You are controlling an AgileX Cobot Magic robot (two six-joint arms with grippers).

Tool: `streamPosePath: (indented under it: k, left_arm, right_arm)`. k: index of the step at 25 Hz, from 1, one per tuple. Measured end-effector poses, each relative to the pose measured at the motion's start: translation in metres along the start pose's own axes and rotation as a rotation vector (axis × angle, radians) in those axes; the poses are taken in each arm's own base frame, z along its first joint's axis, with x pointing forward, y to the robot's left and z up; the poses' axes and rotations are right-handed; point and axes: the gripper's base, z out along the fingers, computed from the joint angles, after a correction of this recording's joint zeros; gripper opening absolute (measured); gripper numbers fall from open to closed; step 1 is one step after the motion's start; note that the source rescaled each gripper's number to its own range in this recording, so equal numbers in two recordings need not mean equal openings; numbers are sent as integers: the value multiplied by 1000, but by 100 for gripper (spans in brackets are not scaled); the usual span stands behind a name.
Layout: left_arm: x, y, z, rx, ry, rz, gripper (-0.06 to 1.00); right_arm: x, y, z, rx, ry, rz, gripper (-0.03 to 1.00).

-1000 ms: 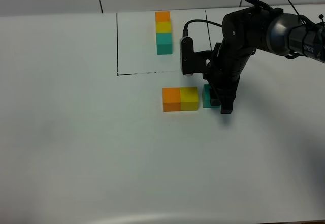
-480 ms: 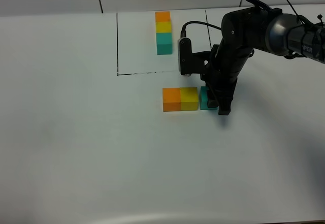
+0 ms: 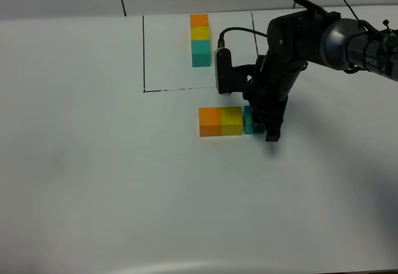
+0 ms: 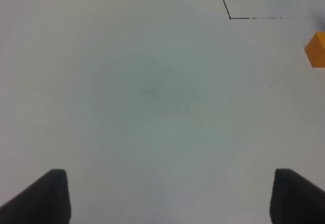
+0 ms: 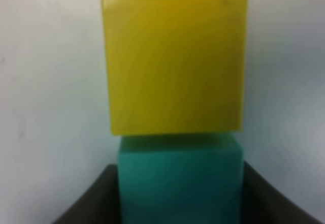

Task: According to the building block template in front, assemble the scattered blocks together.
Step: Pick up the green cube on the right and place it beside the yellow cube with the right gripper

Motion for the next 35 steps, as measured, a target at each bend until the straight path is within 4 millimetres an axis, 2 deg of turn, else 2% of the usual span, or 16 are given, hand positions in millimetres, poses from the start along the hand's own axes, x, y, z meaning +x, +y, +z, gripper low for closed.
streamPosePath:
  k: [27,29,31,33,35]
  left_arm:
    - [0,0,0,0,0,0,67]
    - [0,0,0,0,0,0,67]
    - [0,0,0,0,0,0,67]
    - [0,0,0,0,0,0,67]
    - [0,0,0,0,0,0,67]
  right_arm:
    - [-3,1,0,3,-3,-6,2]
    - [-3,1,1,1,-4,-2,10]
    - [-2,4,1,-16,4,7,24]
    - [-1,3,-10,-9,8,23,38]
    - [1,2,-25,13,8,49,47]
